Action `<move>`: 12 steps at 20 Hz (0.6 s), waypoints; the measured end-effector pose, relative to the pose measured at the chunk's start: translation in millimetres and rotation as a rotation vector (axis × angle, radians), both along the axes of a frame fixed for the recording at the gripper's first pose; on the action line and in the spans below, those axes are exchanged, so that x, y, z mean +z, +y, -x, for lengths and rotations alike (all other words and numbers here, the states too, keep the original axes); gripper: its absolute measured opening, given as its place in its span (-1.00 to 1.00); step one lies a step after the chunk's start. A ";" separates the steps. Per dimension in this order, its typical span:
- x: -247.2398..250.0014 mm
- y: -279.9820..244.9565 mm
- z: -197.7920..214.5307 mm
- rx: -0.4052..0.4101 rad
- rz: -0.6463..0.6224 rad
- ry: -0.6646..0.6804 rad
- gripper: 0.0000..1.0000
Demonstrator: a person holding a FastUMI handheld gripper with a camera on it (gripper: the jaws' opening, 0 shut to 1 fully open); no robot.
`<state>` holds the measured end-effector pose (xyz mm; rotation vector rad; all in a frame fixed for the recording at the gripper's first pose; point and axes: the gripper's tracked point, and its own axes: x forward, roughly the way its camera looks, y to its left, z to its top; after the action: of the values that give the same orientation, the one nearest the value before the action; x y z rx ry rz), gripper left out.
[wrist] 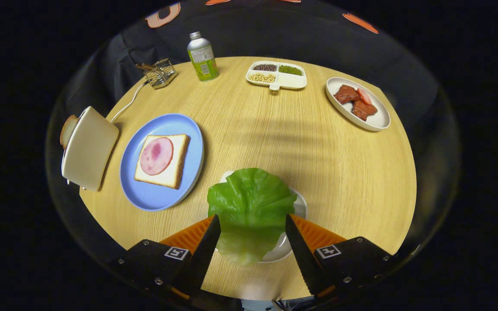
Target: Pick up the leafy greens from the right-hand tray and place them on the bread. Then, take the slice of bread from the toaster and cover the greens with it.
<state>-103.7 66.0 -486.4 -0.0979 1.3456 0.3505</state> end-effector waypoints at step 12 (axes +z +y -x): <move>-36.4 -2.6 7.3 -0.022 0.071 0.083 0.56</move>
<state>-111.0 63.5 -522.8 -0.1288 1.4403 0.2904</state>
